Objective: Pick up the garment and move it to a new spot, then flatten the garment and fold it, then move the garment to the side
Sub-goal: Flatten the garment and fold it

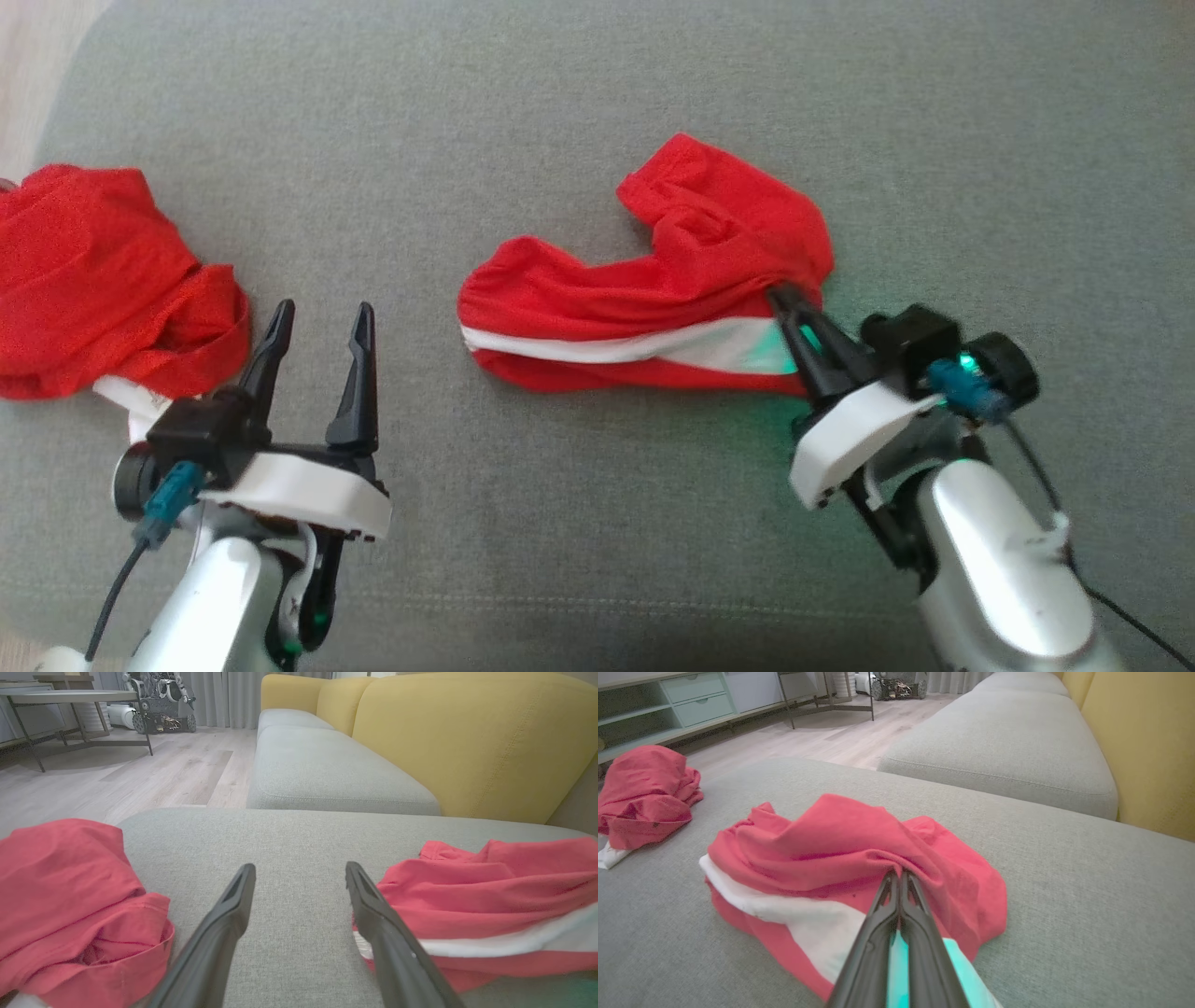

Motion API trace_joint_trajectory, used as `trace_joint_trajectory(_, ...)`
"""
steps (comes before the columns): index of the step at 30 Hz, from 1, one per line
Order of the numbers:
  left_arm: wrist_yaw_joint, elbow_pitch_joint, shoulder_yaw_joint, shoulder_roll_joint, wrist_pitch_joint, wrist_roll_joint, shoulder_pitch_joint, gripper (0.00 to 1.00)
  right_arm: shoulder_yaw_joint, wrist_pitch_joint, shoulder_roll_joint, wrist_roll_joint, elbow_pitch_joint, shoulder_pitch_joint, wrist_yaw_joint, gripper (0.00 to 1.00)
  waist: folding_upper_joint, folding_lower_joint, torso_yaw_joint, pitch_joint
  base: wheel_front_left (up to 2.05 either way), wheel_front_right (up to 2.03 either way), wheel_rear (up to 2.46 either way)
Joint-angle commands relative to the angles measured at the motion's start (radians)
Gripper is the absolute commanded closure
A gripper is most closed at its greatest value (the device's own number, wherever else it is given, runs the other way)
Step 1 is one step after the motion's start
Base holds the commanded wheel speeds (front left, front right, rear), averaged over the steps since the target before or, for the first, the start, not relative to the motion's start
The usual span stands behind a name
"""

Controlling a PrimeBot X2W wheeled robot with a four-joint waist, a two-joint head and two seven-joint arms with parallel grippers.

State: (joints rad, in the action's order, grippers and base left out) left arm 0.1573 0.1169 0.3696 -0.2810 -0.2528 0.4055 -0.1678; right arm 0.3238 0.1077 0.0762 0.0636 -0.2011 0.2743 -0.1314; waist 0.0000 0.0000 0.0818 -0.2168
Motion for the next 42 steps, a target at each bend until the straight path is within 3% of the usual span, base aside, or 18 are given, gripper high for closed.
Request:
trace_joint_trajectory(1, -0.004, -0.025, -0.044, -0.013, -0.009, -0.012, -0.044, 0.00, -0.001, 0.006, -0.014, 0.013, 0.043, 0.023, 0.001, 1.00, 0.0000, 0.0000, 0.006, -0.007, 0.00, 0.00, 0.00)
trace_joint_trajectory(5, -0.015, -0.020, -0.044, -0.007, -0.009, -0.016, -0.058, 0.00, -0.051, 0.020, -0.013, 0.021, 0.021, 0.066, 0.001, 1.00, 0.0000, 0.0000, 0.024, -0.029, 0.00, 0.00, 0.00)
trace_joint_trajectory(10, -0.028, -0.010, -0.051, 0.005, -0.009, -0.022, -0.070, 0.00, -0.105, 0.005, -0.012, 0.033, -0.091, 0.126, 0.001, 1.00, 0.0000, 0.0000, 0.043, -0.054, 0.00, 0.00, 0.00)
trace_joint_trajectory(11, -0.030, -0.008, -0.052, 0.007, -0.009, -0.023, -0.071, 0.00, -0.109, -0.002, -0.013, 0.036, -0.109, 0.131, 0.001, 0.66, 0.0000, 0.0000, 0.044, -0.056, 0.00, 0.00, 0.00)
trace_joint_trajectory(12, -0.032, -0.005, -0.054, 0.009, -0.009, -0.023, -0.071, 0.00, -0.113, -0.007, -0.014, 0.038, -0.127, 0.134, 0.001, 0.00, 0.0000, 0.0000, 0.044, -0.058, 0.00, 0.00, 0.00)
trace_joint_trajectory(20, -0.040, 0.005, -0.073, 0.019, -0.009, -0.032, -0.059, 0.00, -0.131, -0.071, -0.021, 0.078, -0.147, 0.103, 0.001, 0.00, 0.0000, 0.0000, 0.016, -0.043, 0.00, 0.00, 0.00)
trace_joint_trajectory(29, -0.037, 0.001, -0.093, 0.009, -0.009, -0.040, -0.033, 0.00, -0.177, -0.116, -0.024, 0.074, 0.021, 0.012, 0.001, 0.00, 0.0000, 0.0000, -0.016, 0.002, 0.00, 0.00, 0.00)
trace_joint_trajectory(32, -0.030, -0.006, -0.099, 0.003, -0.009, -0.042, -0.011, 0.00, -0.203, -0.107, -0.025, 0.060, 0.112, -0.050, 0.001, 0.00, 0.0000, 0.0000, -0.027, 0.034, 0.00, 0.00, 0.00)
trace_joint_trajectory(42, -0.019, -0.023, -0.081, -0.014, 0.007, -0.051, 0.054, 0.00, -0.221, -0.062, -0.026, 0.084, 0.235, -0.200, 0.001, 0.00, 0.0000, 0.0000, -0.046, 0.091, 0.00, 0.00, 0.00)
